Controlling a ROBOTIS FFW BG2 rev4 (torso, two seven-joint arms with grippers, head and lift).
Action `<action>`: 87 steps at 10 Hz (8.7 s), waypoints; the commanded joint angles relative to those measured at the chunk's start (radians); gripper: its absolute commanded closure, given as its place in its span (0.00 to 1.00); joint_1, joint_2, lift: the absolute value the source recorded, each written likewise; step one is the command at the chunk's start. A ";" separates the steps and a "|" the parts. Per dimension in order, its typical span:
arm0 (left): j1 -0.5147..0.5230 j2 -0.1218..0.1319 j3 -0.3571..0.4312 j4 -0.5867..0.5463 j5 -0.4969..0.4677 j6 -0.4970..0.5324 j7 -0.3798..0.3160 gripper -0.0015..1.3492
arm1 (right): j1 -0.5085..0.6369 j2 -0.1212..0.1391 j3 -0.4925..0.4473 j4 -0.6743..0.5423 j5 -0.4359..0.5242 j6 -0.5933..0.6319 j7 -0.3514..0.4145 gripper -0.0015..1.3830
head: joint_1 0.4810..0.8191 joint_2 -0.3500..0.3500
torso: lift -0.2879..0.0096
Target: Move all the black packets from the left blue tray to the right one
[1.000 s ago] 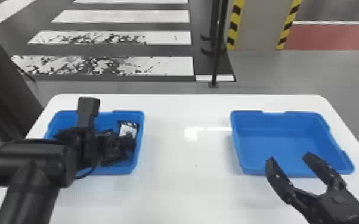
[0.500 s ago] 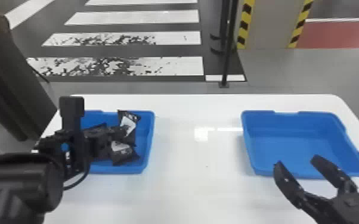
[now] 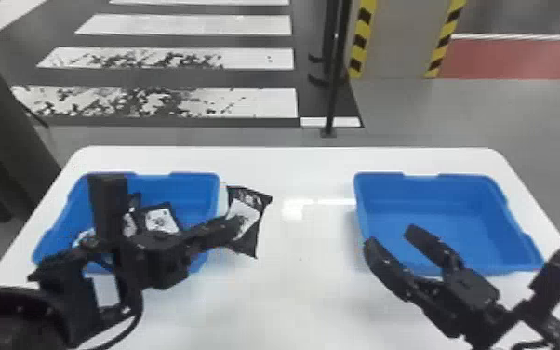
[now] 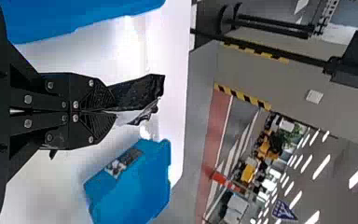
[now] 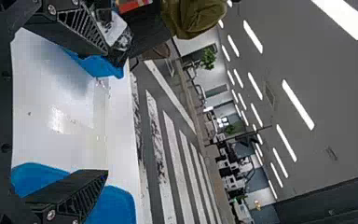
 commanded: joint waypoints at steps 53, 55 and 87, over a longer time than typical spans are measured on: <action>-0.278 -0.085 0.182 0.314 -0.096 0.310 0.365 0.22 | -0.190 -0.070 -0.019 0.011 -0.050 0.217 -0.057 0.15 | 0.63 0.70 | 0.50; -0.291 -0.069 0.158 0.370 -0.070 0.285 0.354 0.61 | -0.190 -0.070 -0.017 0.016 -0.062 0.219 -0.057 0.15 | 0.63 0.70 | 0.50; -0.448 0.003 0.046 0.370 -0.287 0.600 0.149 0.10 | -0.197 -0.064 0.084 0.144 -0.377 0.303 -0.033 0.15 | 0.63 0.84 | 0.50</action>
